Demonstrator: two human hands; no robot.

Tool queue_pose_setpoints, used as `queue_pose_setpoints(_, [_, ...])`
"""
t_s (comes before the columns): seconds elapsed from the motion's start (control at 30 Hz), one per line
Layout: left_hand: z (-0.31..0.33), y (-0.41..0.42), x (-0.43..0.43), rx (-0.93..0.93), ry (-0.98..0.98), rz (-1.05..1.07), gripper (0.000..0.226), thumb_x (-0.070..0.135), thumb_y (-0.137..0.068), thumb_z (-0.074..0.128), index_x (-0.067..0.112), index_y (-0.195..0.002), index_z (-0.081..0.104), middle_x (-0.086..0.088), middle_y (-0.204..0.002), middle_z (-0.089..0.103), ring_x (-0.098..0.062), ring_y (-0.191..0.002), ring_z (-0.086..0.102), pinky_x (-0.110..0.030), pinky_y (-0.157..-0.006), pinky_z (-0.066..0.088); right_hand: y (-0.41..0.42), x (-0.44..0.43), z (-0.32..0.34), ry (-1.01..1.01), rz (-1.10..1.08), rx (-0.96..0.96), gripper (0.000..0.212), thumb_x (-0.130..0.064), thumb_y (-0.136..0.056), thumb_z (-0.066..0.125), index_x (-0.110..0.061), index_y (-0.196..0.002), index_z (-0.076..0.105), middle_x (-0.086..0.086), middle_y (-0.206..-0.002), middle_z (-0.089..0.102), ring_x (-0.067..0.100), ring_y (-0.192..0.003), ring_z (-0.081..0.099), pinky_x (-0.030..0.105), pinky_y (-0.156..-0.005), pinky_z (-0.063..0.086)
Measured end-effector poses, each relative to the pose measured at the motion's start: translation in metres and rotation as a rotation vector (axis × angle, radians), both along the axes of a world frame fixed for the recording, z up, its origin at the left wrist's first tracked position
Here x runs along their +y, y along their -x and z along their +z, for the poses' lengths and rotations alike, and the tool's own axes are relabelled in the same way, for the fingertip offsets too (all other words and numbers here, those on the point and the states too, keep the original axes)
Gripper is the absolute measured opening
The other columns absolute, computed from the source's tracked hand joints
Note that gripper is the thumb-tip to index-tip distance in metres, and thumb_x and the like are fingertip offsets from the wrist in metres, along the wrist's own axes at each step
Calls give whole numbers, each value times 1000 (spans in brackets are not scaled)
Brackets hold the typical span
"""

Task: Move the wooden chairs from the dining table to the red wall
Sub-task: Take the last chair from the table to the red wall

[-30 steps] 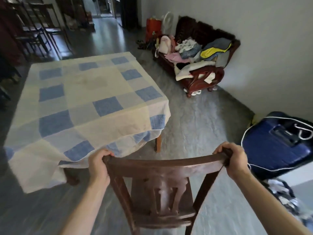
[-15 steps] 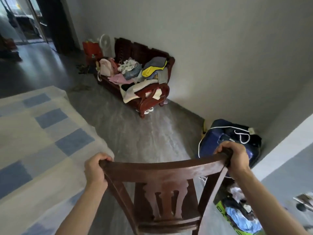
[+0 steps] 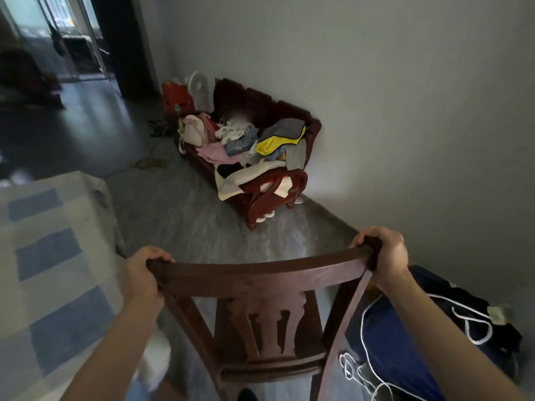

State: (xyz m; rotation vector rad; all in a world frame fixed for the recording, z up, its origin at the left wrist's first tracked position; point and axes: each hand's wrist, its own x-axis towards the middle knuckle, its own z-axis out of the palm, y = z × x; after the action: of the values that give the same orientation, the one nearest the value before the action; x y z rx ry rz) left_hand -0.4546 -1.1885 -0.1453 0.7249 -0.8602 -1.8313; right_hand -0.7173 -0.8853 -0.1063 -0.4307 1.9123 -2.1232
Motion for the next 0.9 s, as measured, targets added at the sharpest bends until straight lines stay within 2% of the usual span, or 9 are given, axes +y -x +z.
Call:
queue_pose_setpoints(0.17, [-2, 49, -101, -64, -4, 106, 34, 12, -70, 51, 20, -37, 58, 4, -44, 54, -11, -43, 52, -19, -47, 46, 76, -132, 0, -43, 91, 0, 25, -39, -59, 61, -16, -49, 64, 11, -61, 59, 26, -60, 55, 38, -66, 47])
queue_pose_setpoints(0.3, [4, 79, -186, -138, -7, 215, 32, 14, -68, 51, 18, -38, 60, 2, -44, 55, -13, -43, 53, -21, -46, 46, 130, -240, 2, -23, 201, 32, 26, -28, -71, 56, -15, -50, 65, 9, -59, 60, 20, -56, 55, 30, -57, 48])
queue_pose_setpoints(0.43, [16, 105, -272, -185, 13, 301, 24, 18, -62, 55, 17, -38, 59, -2, -45, 56, -17, -47, 52, -31, -54, 45, 185, -351, 6, 75, 305, -30, 24, -21, -74, 57, -2, -59, 61, 19, -64, 56, 28, -59, 54, 28, -55, 51])
queue_pose_setpoints(0.53, [24, 127, -339, -241, 87, 388, 24, 16, -62, 54, 18, -39, 60, 0, -45, 56, -18, -50, 54, -33, -59, 45, 221, -439, 2, 110, 372, -44, 30, -10, -81, 50, -2, -54, 62, 23, -61, 60, 31, -59, 57, 30, -58, 51])
queue_pose_setpoints(0.63, [25, 149, -410, -308, 138, 463, 26, 15, -64, 52, 19, -42, 64, 3, -47, 60, -22, -57, 58, -31, -61, 48, 257, -530, -2, 122, 420, -90, 27, -12, -77, 53, -4, -52, 61, 21, -59, 59, 30, -55, 56, 31, -57, 50])
queue_pose_setpoints(0.7, [29, 174, -459, -304, 145, 503, 27, 15, -64, 51, 19, -41, 64, 4, -46, 60, -16, -53, 59, -26, -55, 48, 286, -594, -4, 145, 456, -165, 22, -18, -71, 57, -5, -53, 59, 19, -59, 56, 31, -56, 53, 34, -59, 46])
queue_pose_setpoints(0.8, [42, 213, -535, -285, 111, 550, 32, 10, -68, 49, 16, -39, 61, 2, -44, 58, -12, -43, 56, -19, -45, 45, 328, -688, -6, 119, 473, -110, 24, -22, -69, 57, -6, -52, 60, 20, -59, 55, 32, -61, 51, 41, -65, 41])
queue_pose_setpoints(0.9, [48, 239, -608, -289, 99, 584, 30, 10, -68, 52, 17, -41, 62, 3, -47, 59, -14, -49, 56, -28, -57, 46, 361, -779, 4, 131, 535, -107, 25, -18, -72, 54, -11, -50, 63, 16, -57, 58, 32, -62, 52, 45, -68, 40])
